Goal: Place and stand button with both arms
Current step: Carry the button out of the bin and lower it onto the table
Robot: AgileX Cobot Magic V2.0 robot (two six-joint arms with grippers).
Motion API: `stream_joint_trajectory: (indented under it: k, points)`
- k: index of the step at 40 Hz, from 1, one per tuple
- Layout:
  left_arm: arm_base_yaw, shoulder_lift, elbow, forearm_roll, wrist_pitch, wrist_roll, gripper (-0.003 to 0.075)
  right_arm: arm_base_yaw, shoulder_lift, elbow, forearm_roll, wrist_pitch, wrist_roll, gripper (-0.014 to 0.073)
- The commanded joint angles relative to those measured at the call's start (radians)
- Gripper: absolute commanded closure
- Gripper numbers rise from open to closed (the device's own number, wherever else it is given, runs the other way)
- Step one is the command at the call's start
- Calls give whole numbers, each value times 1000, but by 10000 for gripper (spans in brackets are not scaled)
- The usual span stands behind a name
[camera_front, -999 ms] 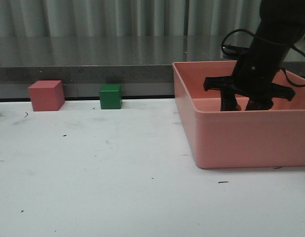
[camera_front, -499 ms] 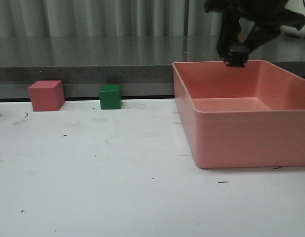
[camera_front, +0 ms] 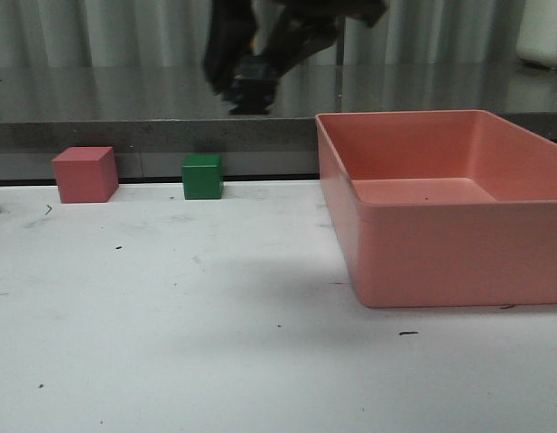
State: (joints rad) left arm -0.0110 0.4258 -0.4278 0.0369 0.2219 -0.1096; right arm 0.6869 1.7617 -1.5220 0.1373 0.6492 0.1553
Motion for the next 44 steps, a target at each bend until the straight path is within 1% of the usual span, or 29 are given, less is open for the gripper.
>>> stream_joint_trajectory:
  k: [1,6,12,16,23,26,33,36,44]
  points:
    - [3,12,-35,-10,-71,1,48,65,22,-89,8,-36,-12,453]
    - [3,12,-35,-10,-71,1,48,112,137,-213,41,26,-11,453]
    - [3,12,-35,-10,-71,1,48,119,281,-363,70,68,22,453]
    - [3,12,-35,-10,-71,1,48,107,365,-438,69,90,118,453]
    - [3,12,-35,-10,-71,1,48,79,471,-493,59,94,355,452]
    - [3,12,-35,-10,-71,1,48,75,501,-502,58,106,386,452]
    - [3,12,-35,-10,-69,1,48,77,517,-503,59,122,388,448]
    - [3,12,-35,-10,-69,1,48,77,517,-503,59,122,388,421]
    - [3,12,-35,-10,-69,1,48,77,517,-503,60,125,388,267]
